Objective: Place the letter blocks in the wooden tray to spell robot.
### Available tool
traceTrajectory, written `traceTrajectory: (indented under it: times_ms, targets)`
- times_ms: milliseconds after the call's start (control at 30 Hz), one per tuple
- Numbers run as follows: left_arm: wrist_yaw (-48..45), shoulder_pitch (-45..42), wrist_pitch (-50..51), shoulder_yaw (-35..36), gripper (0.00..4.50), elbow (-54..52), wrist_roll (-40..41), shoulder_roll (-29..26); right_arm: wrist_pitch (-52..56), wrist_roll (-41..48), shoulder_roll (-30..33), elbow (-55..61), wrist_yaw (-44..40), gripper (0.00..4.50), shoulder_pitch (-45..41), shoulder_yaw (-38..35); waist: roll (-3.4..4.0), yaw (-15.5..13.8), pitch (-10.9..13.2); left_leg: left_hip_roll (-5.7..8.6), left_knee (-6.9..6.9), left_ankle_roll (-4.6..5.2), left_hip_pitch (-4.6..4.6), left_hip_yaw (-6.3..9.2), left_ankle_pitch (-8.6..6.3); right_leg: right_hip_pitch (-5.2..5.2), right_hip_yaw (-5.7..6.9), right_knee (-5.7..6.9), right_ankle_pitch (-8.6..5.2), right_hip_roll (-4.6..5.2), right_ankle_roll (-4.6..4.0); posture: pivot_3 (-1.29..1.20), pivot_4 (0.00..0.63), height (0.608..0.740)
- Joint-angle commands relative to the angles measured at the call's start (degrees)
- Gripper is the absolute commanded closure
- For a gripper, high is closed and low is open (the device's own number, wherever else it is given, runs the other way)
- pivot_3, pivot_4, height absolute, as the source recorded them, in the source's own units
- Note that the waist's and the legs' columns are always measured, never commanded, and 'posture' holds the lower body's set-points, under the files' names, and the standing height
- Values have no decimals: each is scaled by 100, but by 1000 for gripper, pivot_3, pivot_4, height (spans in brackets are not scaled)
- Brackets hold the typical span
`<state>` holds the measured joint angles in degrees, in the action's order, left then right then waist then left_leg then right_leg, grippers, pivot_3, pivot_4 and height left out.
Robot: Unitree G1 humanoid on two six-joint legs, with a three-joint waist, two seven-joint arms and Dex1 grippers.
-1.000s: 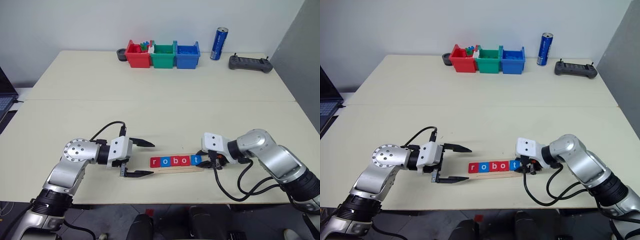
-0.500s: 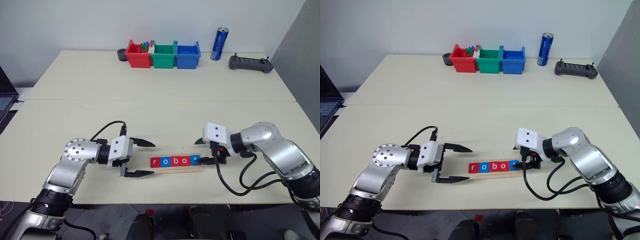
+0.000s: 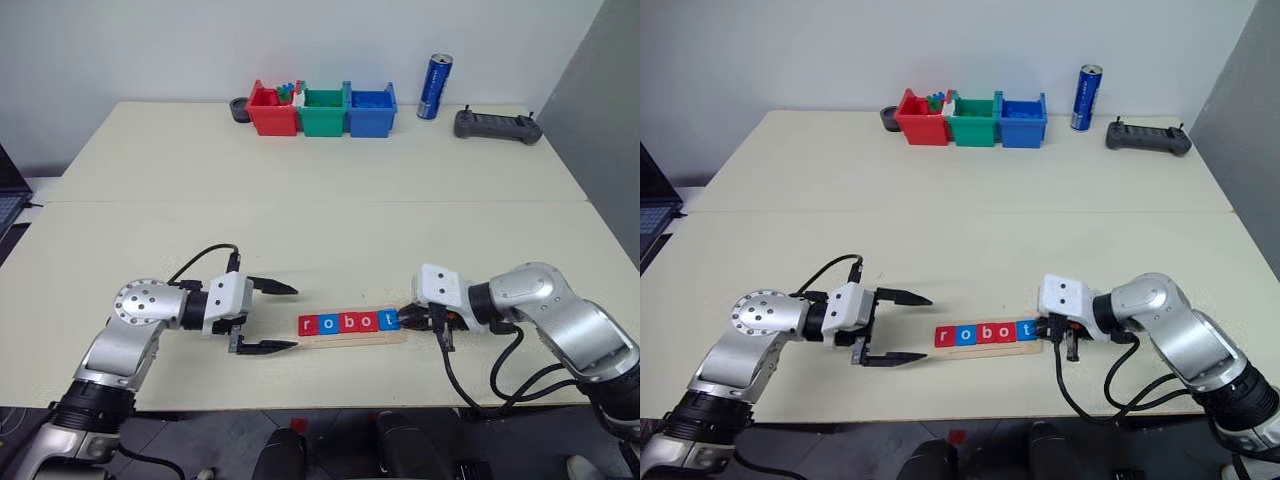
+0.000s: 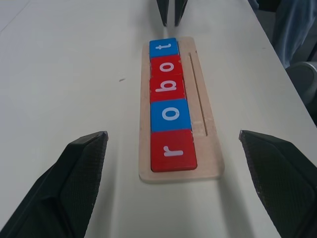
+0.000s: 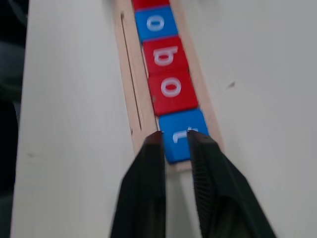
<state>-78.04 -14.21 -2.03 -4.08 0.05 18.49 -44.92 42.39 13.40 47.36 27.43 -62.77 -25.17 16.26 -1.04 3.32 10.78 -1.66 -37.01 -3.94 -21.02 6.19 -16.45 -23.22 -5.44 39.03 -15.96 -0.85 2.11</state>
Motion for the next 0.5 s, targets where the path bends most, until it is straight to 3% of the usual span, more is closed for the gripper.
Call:
traceTrajectory:
  times_ms: [33, 267, 500]
  targets:
    - [143, 152, 335, 276, 0, -489, 267, -142, 117, 428, 166, 483, 14, 2478, 216, -622, 0, -8, 0, 0, 0, 0, 0, 0, 0, 0, 0, 0, 0, 1, 0, 0, 150, 740]
    - [518, 356, 1032, 426, 0, -1249, 373, -316, 36, 982, 399, 687, -128, 26, 457, -1169, -1, -11, 0, 1, -1, 0, 0, -2, 0, 2, -2, -2, -1, 1, 2, 0, 150, 740]
    - [666, 330, 1235, 440, 0, -1442, 382, -378, -498, 901, 673, 401, -316, 26, 488, -1193, -1, -11, 0, 0, 0, 0, 1, -4, 0, 2, -2, -2, -1, 0, 2, 0, 150, 740]
